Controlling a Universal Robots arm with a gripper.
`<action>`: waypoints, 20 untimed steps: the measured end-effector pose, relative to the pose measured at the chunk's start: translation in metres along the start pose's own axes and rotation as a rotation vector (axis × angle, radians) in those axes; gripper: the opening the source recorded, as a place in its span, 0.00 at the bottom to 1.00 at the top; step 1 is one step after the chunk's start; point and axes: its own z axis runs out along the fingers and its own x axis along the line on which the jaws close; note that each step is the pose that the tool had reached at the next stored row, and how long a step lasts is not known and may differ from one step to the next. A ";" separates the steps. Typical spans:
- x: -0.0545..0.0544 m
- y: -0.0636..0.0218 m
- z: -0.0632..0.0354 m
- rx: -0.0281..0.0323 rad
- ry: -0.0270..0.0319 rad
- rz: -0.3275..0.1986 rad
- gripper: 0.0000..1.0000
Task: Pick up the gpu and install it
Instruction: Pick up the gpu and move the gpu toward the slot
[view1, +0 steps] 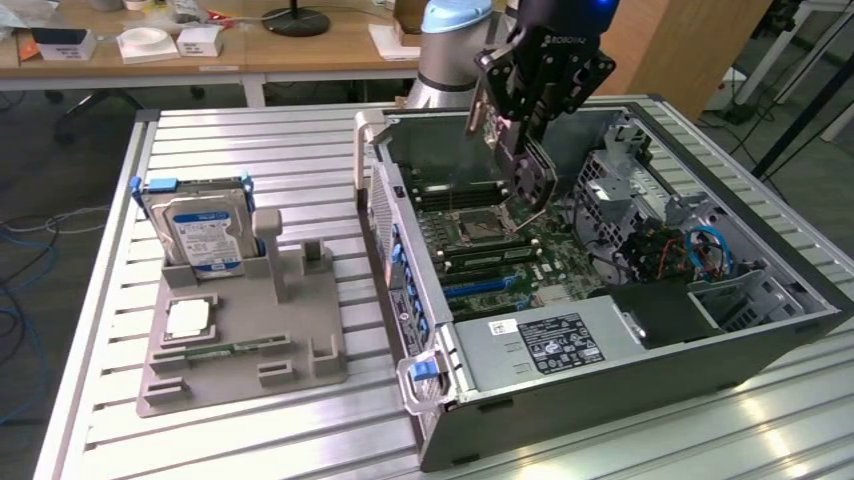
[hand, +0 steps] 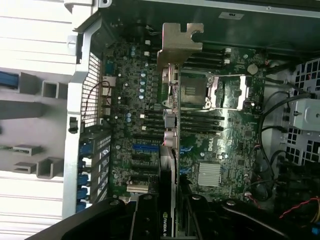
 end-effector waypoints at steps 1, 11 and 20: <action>-0.002 0.0004 0.0000 0.0000 0.0000 0.001 0.26; -0.018 0.0054 0.0003 0.0000 -0.0001 0.005 0.26; -0.035 0.0064 0.0004 -0.0001 0.0000 0.006 0.26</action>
